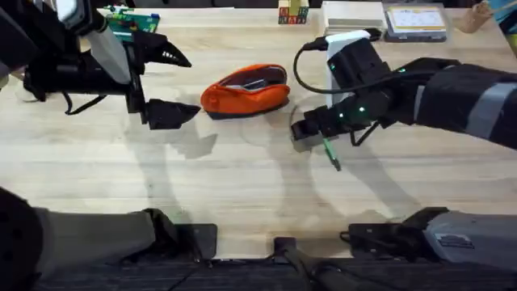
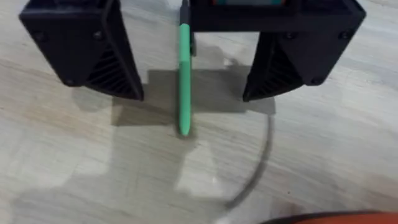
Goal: Unzip the bag, pick up the pens from the table one at a time and place them inside, then zip the bag closed.
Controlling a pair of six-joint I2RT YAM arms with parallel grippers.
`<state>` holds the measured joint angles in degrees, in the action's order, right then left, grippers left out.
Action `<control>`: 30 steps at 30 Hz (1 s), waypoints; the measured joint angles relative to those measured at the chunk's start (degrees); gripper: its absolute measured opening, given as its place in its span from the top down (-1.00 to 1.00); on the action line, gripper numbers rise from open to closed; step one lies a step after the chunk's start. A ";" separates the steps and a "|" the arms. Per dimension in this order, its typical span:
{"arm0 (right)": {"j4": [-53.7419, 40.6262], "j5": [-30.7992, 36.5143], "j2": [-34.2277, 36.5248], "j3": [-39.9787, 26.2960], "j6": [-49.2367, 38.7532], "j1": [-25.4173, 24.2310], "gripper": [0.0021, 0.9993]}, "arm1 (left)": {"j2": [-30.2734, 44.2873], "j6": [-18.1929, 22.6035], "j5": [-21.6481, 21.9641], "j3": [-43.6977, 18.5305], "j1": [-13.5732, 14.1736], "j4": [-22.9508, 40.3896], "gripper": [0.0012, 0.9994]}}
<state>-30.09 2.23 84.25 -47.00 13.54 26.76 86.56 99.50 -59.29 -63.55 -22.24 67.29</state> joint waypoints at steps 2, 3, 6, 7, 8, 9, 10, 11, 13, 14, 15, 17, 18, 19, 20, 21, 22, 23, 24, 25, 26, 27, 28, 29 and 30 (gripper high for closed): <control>-0.19 0.55 0.00 0.00 0.15 0.74 -0.93 | 0.00 0.00 0.00 0.00 0.00 0.00 -0.99; -0.22 0.79 0.00 0.05 0.20 1.22 -0.87 | 0.00 0.00 0.00 0.00 0.00 0.00 -0.99; -0.06 1.93 0.00 0.51 0.16 2.64 -0.56 | 0.00 0.00 0.00 0.00 0.00 0.00 -0.99; 0.05 2.54 0.00 0.67 0.17 2.98 -0.49 | 0.00 0.00 -0.02 0.00 0.00 0.00 -0.99; 0.10 3.08 0.00 0.78 0.20 3.24 -0.40 | 0.00 -0.02 -0.01 0.00 0.00 0.00 -0.99; 0.15 3.42 -0.02 0.85 0.31 3.44 -0.34 | 0.00 -0.02 0.00 0.00 0.00 0.00 -0.99; 0.25 3.61 -0.01 0.90 0.58 3.65 -0.22 | 0.00 0.00 -0.01 0.00 0.00 0.00 -0.99; 0.31 3.78 -0.01 0.93 0.93 3.82 -0.14 | 0.00 0.00 -0.01 0.00 0.00 0.00 -0.99; 0.42 4.02 -0.02 0.96 1.78 3.96 0.05 | 0.00 0.00 -0.02 0.00 0.00 0.00 -0.99; 0.49 4.17 -0.02 0.98 2.17 3.99 0.16 | 0.00 0.00 -0.02 0.00 0.00 0.00 -0.99; 0.55 4.25 -0.02 1.00 2.53 3.99 0.28 | 0.00 0.00 0.00 0.00 0.00 -0.02 -0.99; 1.13 4.77 -0.05 1.03 3.51 3.96 0.89 | 0.00 0.00 -0.02 0.00 0.00 -0.53 -0.99; 1.18 4.98 -0.09 1.03 3.68 3.94 0.92 | 0.00 0.00 0.00 0.00 0.00 -0.71 -0.99; 1.20 5.20 -0.09 1.05 3.86 3.99 0.92 | 0.00 0.00 0.00 0.00 0.00 -0.89 -0.99; 1.18 5.37 -0.09 1.05 4.01 4.03 0.92 | 0.00 -0.01 -0.02 0.00 0.00 -0.96 -0.99; 1.20 5.54 -0.09 1.05 4.09 4.09 0.92 | 0.00 -0.01 -0.02 0.00 0.00 -1.05 -0.99; 1.18 5.69 -0.13 1.03 4.14 4.19 0.92 | 0.00 -0.02 -0.02 0.00 0.00 -1.15 -0.99; 1.18 5.81 -0.11 1.03 4.22 4.21 0.93 | 0.00 -0.02 0.00 0.00 0.00 -1.14 -0.99; 1.14 5.96 -0.13 0.98 4.26 4.23 0.93 | 0.00 0.00 -0.02 0.00 0.00 -1.16 -0.99; 1.10 6.04 -0.13 0.92 4.26 4.25 0.93 | 0.00 0.00 0.00 0.00 0.00 -1.16 -0.99; 0.88 6.25 -0.13 0.77 4.26 4.27 0.94 | 0.00 -0.02 0.00 0.00 0.00 -1.16 -0.99; -0.06 7.22 -0.11 -0.06 3.77 4.31 0.94 | 0.00 -0.02 0.00 0.00 0.00 -1.14 -0.99; -0.66 7.68 -0.13 -2.52 2.09 4.31 0.95 | 0.00 -0.01 -0.02 0.00 0.00 -1.16 -0.99; -1.26 7.70 -0.13 -3.91 1.28 4.31 0.95 | 0.00 0.00 -0.02 0.00 0.00 -1.16 -0.99; -2.08 7.84 -0.13 -5.42 0.58 4.31 0.95 | 0.00 -0.01 0.00 0.00 0.00 -1.16 -0.99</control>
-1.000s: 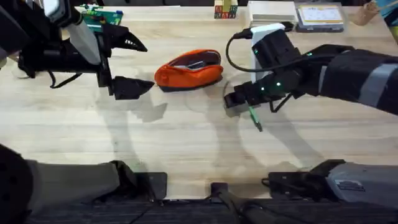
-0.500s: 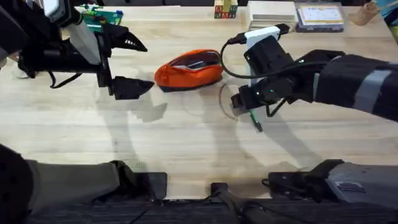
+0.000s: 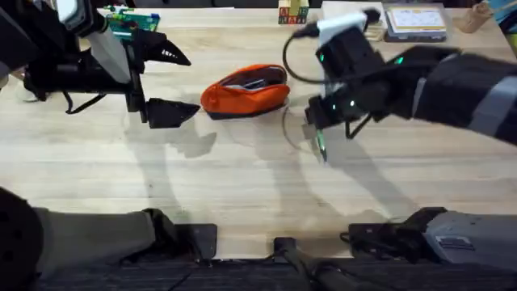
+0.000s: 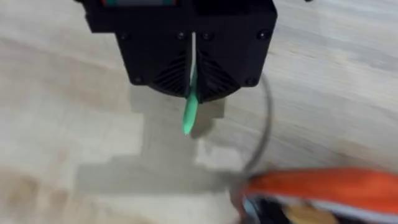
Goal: Unzip the bag, pick up the pens from the table one at a time and place them inside, then zip the bag closed.
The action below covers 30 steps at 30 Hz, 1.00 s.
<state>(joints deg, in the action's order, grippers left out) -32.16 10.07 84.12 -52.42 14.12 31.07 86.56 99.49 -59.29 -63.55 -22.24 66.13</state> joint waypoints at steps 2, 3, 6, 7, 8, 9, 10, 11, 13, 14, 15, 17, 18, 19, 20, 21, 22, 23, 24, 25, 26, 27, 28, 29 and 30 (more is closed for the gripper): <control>-1.14 0.21 -0.04 -2.85 -1.38 0.00 0.95 | 0.00 0.01 -0.02 0.00 0.00 0.00 -0.99; -1.37 0.25 -0.10 -4.47 -2.25 0.00 0.95 | 0.00 -0.01 0.00 0.00 0.00 -0.02 -0.99; -1.58 0.30 -0.15 -8.53 -4.88 0.00 0.95 | 0.00 0.01 0.00 0.00 0.00 -0.04 -0.99; -1.60 0.35 -0.15 -9.59 -5.76 0.00 0.95 | 0.00 0.01 -0.02 0.00 0.00 -0.08 -0.99; -1.62 0.45 -0.15 -10.67 -6.85 0.00 0.95 | 0.00 0.01 -0.02 0.00 0.00 -0.11 -0.99; -1.65 0.45 -0.16 -11.46 -7.71 0.00 0.95 | 0.00 0.00 -0.02 0.00 0.00 -0.11 -0.99; -1.75 0.47 -0.15 -12.31 -8.80 0.00 0.95 | 0.00 0.00 0.00 0.00 0.00 -0.13 -0.99; -1.73 0.47 -0.15 -12.91 -9.70 0.00 0.95 | 0.00 0.01 0.00 0.00 0.00 -0.11 -0.99; -1.75 0.47 -0.15 -13.95 -11.37 0.00 0.95 | 0.00 0.01 -0.01 0.00 0.00 -0.12 -0.99; -1.75 0.47 -0.15 -14.31 -12.08 0.00 0.95 | 0.00 0.01 0.00 0.00 0.00 -0.11 -0.99; -1.75 0.49 -0.15 -14.64 -12.84 0.00 0.95 | 0.00 0.01 0.00 0.00 0.00 -0.11 -0.99; -1.20 0.53 -0.15 -15.19 -14.47 0.00 0.94 | 0.00 0.01 -0.02 0.00 0.00 -0.11 -0.99; -0.60 0.60 -0.15 -15.37 -15.19 0.00 0.94 | 0.00 -0.01 0.00 0.00 0.00 -0.11 -0.99; 1.94 0.54 -0.15 -15.56 -17.93 0.00 0.94 | 0.00 -0.01 0.00 0.00 0.00 -0.11 -0.99; 2.80 0.25 -0.15 -15.56 -18.72 0.00 0.94 | 0.00 -0.01 -0.02 0.00 0.00 -0.11 -0.99; 3.82 -0.29 -0.15 -15.59 -19.48 0.00 0.94 | 0.00 0.01 -0.01 0.00 0.00 -0.11 -0.99; 4.83 -1.03 -0.15 -15.59 -20.34 0.00 0.94 | 0.00 0.01 0.00 0.00 0.00 -0.11 -0.99; 5.93 -2.12 -0.15 -15.59 -21.26 0.00 0.94 | 0.00 0.01 -0.02 0.00 0.00 -0.11 -0.99; 7.03 -3.28 -0.15 -15.59 -22.23 0.00 0.94 | 0.00 -0.01 -0.01 0.00 0.00 -0.11 -0.99; 7.87 -4.44 -0.15 -15.61 -23.29 0.00 0.94 | 0.00 -0.01 0.00 0.00 0.00 -0.11 -0.99; 8.77 -5.85 -0.15 -15.63 -24.54 0.00 0.94 | 0.00 0.01 0.00 0.00 0.00 -0.11 -0.99; 9.64 -7.03 -0.15 -15.65 -25.78 0.00 0.94 | 0.00 0.00 -0.02 0.00 0.00 -0.11 -0.99; 10.36 -8.24 -0.15 -15.67 -27.10 0.00 0.94 | 0.00 0.01 0.00 0.00 0.00 -0.11 -0.99; 11.13 -9.42 -0.15 -15.67 -28.63 0.00 0.94 | 0.00 -0.01 0.00 0.00 0.00 -0.11 -0.99; 11.72 -10.54 -0.15 -15.67 -30.27 0.00 0.94 | 0.00 0.00 -0.02 0.00 0.00 -0.11 -0.99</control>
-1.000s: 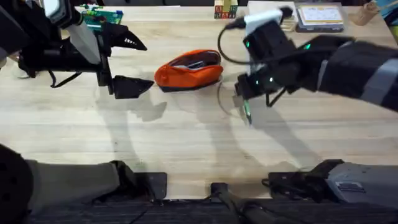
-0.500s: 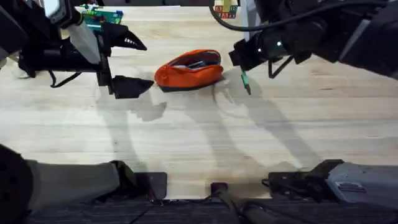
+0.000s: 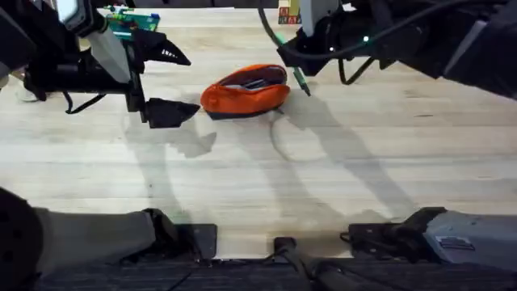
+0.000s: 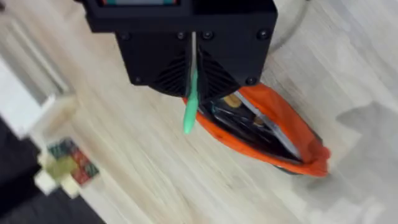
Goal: Unzip the bag, pick up the pens from the table one at a time and place them inside, then zip the bag closed.
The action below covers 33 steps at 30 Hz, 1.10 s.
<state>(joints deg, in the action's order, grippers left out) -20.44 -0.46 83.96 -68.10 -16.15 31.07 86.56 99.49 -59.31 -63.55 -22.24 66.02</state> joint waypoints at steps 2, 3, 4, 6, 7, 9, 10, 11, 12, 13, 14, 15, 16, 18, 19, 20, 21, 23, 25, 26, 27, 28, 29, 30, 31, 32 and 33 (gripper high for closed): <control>0.85 -2.05 0.00 0.00 -3.33 0.02 0.94 | 0.00 -0.01 0.02 0.00 0.00 0.00 -0.99; 1.24 -3.19 0.00 0.00 -5.18 0.04 0.94 | 0.00 -0.01 0.00 0.00 0.00 0.00 -0.99; 1.63 -4.48 0.00 0.00 -7.02 0.04 0.94 | 0.00 -0.01 0.01 0.00 0.00 0.00 -0.99; 2.22 -7.34 0.00 0.00 -10.52 0.04 0.94 | 0.00 -0.01 0.01 0.00 0.00 0.00 -0.99; 2.37 -8.90 0.00 0.00 -12.37 0.04 0.94 | 0.00 -0.01 0.00 0.00 0.00 0.00 -0.99; 2.40 -11.64 0.00 0.00 -16.17 0.21 0.94 | 0.00 -0.01 0.02 0.00 0.00 0.00 -0.99; 2.40 -12.79 0.00 0.00 -18.17 0.39 0.94 | 0.00 0.00 0.01 0.00 0.00 0.00 -0.99; 2.40 -13.69 0.00 0.00 -20.29 0.66 0.91 | 0.00 0.01 0.00 0.00 0.00 0.00 -0.99; 2.42 -14.37 0.00 -0.02 -22.26 0.91 0.89 | 0.00 0.01 0.00 0.00 0.00 0.00 -0.99; 2.42 -14.90 0.00 0.00 -24.35 1.22 0.87 | 0.00 0.01 0.01 0.00 0.00 0.00 -0.99; 2.42 -15.39 0.00 0.00 -26.67 1.56 0.86 | 0.00 0.01 0.02 0.00 0.00 0.00 -0.99; 2.42 -15.80 0.00 0.00 -29.33 1.91 0.86 | 0.00 0.01 0.00 0.00 0.00 0.00 -0.99; 2.42 -16.04 -0.01 0.00 -31.68 2.24 0.86 | 0.00 0.00 0.01 0.00 0.00 -0.01 -0.99; 2.42 -16.43 0.00 0.00 -36.73 2.87 0.92 | 0.00 0.01 0.02 0.00 0.00 0.00 -0.99; 2.47 -16.58 0.00 0.00 -39.07 3.10 0.93 | 0.00 0.01 0.01 0.00 0.00 0.00 -0.99; 2.52 -16.76 0.00 -0.01 -40.98 3.34 0.93 | 0.00 0.00 0.00 0.00 0.00 0.00 -0.99; 2.55 -16.90 0.00 -0.02 -42.58 3.52 0.93 | 0.00 -0.01 0.00 0.00 0.00 0.00 -0.99; 2.92 -17.08 0.03 0.00 -45.05 3.79 0.94 | 0.00 0.01 0.02 0.00 0.00 0.00 -0.99; 3.59 -17.23 0.16 0.00 -46.62 3.91 0.94 | 0.00 0.01 0.00 0.00 0.00 0.00 -0.99; 4.12 -17.29 0.29 -0.01 -47.18 3.91 0.95 | 0.00 0.00 0.01 0.00 0.00 0.00 -0.99; 4.71 -17.38 0.53 -0.02 -47.54 3.91 0.95 | 0.00 0.01 0.00 0.00 0.00 0.00 -0.99; 5.28 -17.43 0.91 -0.09 -47.93 3.91 0.95 | 0.00 0.01 0.00 0.00 0.00 0.00 -0.99; 5.85 -17.45 1.38 -0.12 -48.24 3.91 0.95 | 0.00 -0.01 0.02 0.00 0.00 0.00 -0.99; 6.36 -17.46 1.92 -0.13 -48.51 3.91 0.94 | 0.00 0.01 0.02 0.00 0.00 0.00 -0.99; 7.14 -17.45 3.72 -0.15 -48.90 3.91 0.94 | 0.00 -0.01 0.01 0.00 0.00 0.00 -0.99; 7.23 -17.47 4.31 -0.17 -49.00 3.91 0.94 | 0.00 -0.01 0.00 0.00 0.00 0.00 -0.99; 7.25 -17.45 5.07 -0.17 -49.06 3.91 0.94 | 0.00 0.00 0.02 0.00 0.00 0.00 -0.99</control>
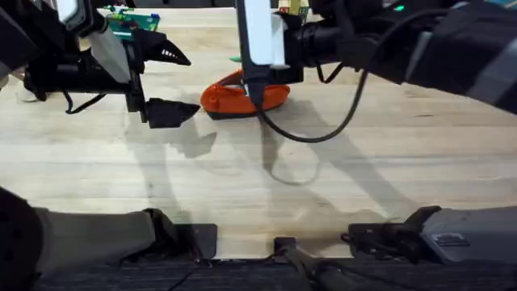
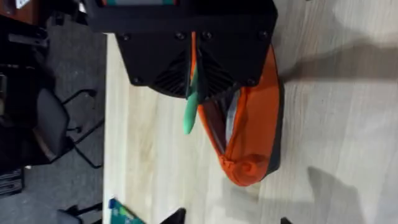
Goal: Unzip the bag, pick up the pens from the table one at a time and place them inside, then zip the bag closed.
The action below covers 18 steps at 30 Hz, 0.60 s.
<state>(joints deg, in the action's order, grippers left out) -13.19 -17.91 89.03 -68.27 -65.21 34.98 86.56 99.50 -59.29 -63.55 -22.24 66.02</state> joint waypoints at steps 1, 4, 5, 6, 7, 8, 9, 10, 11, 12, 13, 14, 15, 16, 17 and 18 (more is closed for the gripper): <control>0.11 0.00 0.65 0.00 -0.02 0.00 0.94 | 0.00 0.01 -0.01 0.00 0.00 0.00 -0.99; 0.91 0.00 2.75 0.00 -0.02 0.00 0.94 | 0.00 0.00 0.00 0.00 0.00 0.00 -0.99; 1.13 0.00 3.34 0.00 -0.02 0.00 0.94 | 0.00 -0.01 -0.02 0.00 0.00 0.00 -0.99; 1.39 0.00 4.09 0.00 -0.02 0.00 0.94 | 0.00 -0.01 0.00 0.00 0.00 0.00 -0.99; 1.70 0.00 4.75 0.00 -0.02 0.00 0.94 | 0.00 0.01 0.00 0.00 0.00 0.00 -0.99; 1.98 0.00 5.39 0.00 -0.02 0.00 0.94 | 0.00 -0.01 -0.02 0.00 0.00 0.00 -0.99; 2.17 0.00 6.06 0.00 -0.02 0.00 0.94 | 0.00 0.01 -0.02 0.00 0.00 0.00 -0.99; 2.40 0.00 6.72 0.00 -0.02 0.00 0.94 | 0.00 -0.01 0.00 0.00 0.00 0.00 -0.99; 3.74 0.02 9.58 -0.02 -0.02 0.00 0.94 | 0.00 -0.01 -0.02 0.00 0.00 0.00 -0.99; 4.03 0.02 10.31 -0.02 -0.02 0.00 0.94 | 0.00 -0.01 0.00 0.00 0.00 0.00 -0.99; 4.32 0.04 11.09 -0.04 -0.02 0.00 0.94 | 0.00 -0.01 0.00 0.00 0.00 0.00 -0.99; 4.58 0.04 11.72 -0.04 -0.02 0.00 0.94 | 0.00 0.01 -0.01 0.00 0.00 0.00 -0.99; 4.92 0.04 12.37 -0.04 -0.02 0.00 0.94 | 0.00 0.00 -0.01 0.00 0.00 0.00 -0.99; 5.45 0.07 13.02 -0.04 -0.02 0.00 0.94 | 0.00 -0.01 0.00 0.00 0.00 0.00 -0.99; 5.88 0.10 13.51 -0.04 -0.02 -0.02 0.94 | 0.00 -0.01 -0.01 0.00 0.00 0.00 -0.99; 6.26 0.18 13.92 -0.04 -0.02 -0.02 0.94 | 0.00 -0.01 -0.02 0.00 0.00 0.00 -0.99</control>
<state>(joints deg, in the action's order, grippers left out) -6.93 -17.73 102.95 -68.31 -65.23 34.96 86.56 99.49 -59.31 -63.55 -22.24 66.02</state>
